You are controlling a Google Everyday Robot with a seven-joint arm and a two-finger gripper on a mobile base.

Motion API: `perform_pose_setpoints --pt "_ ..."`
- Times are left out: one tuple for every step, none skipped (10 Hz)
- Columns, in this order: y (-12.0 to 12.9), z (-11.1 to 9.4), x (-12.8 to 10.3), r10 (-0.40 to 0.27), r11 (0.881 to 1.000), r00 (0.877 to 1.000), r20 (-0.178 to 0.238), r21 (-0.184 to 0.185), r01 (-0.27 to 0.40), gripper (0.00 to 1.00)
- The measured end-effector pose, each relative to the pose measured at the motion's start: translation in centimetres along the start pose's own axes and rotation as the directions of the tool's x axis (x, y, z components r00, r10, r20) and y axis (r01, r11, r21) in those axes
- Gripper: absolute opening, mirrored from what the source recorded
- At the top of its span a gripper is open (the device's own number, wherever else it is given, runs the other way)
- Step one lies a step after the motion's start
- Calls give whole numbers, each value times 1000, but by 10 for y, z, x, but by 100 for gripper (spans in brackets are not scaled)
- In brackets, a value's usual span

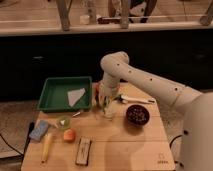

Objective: Place pepper in paper cup

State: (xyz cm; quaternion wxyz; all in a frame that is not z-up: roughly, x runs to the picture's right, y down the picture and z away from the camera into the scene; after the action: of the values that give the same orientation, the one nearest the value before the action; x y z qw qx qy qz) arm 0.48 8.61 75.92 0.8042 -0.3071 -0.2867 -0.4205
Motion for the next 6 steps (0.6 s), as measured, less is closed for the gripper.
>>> perform_pose_setpoints --pt "2 1 -1 4 1000 1000 7 -4 -4 4" --pt "4 2 -2 9 1000 1000 15 -6 -9 4" --pt "5 2 -2 13 1000 1000 20 -6 -12 4" --pt "6 3 -2 17 1000 1000 26 -7 -17 4" --pt "6 4 -2 20 1000 999 32 -5 -20 4" --pt "6 5 -2 21 1000 999 38 -5 -20 4"
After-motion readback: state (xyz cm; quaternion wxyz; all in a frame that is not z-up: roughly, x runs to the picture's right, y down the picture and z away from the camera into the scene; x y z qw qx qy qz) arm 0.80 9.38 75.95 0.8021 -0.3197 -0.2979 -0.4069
